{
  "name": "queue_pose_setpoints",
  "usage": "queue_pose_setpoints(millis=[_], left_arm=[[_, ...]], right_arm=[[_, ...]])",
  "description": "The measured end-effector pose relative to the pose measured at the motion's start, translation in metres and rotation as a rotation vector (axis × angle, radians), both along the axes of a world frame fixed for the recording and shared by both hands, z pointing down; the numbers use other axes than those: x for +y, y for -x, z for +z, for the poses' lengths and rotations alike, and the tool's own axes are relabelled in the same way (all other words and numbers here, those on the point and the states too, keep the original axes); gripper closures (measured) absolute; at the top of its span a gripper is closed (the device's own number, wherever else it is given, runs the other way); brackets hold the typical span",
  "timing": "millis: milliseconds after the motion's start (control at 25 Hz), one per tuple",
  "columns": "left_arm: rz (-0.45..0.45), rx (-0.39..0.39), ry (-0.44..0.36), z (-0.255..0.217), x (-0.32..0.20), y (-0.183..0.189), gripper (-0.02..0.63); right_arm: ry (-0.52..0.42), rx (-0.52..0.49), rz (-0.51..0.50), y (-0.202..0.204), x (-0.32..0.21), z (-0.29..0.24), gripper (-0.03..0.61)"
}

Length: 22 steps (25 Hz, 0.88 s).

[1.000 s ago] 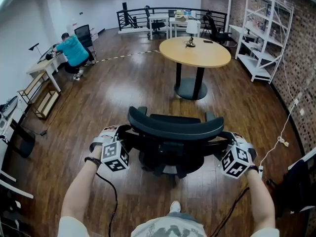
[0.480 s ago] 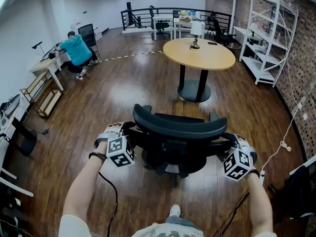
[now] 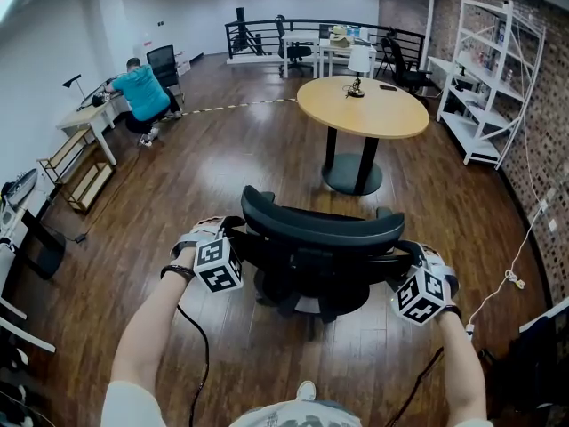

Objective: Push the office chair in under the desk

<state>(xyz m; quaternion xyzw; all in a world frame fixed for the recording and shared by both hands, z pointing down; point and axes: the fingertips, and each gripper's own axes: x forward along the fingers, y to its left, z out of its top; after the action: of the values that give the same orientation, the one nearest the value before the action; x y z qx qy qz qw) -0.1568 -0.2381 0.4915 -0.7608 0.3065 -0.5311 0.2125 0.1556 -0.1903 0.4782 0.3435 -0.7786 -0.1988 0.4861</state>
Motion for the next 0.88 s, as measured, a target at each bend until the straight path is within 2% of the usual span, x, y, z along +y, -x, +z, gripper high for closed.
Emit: queue_pose_setpoints(millis=[560,880], left_arm=[[-0.034,0.014,0.014,0.0,-0.045,-0.013,0.344],[-0.016,0.025,0.0,-0.002,-0.089,-0.028,0.342]], right_arm=[[-0.007,0.0,-0.004,-0.012,-0.046,-0.002,0.327],[-0.012,0.007,0.027,-0.027,-0.088,0.002,0.324]])
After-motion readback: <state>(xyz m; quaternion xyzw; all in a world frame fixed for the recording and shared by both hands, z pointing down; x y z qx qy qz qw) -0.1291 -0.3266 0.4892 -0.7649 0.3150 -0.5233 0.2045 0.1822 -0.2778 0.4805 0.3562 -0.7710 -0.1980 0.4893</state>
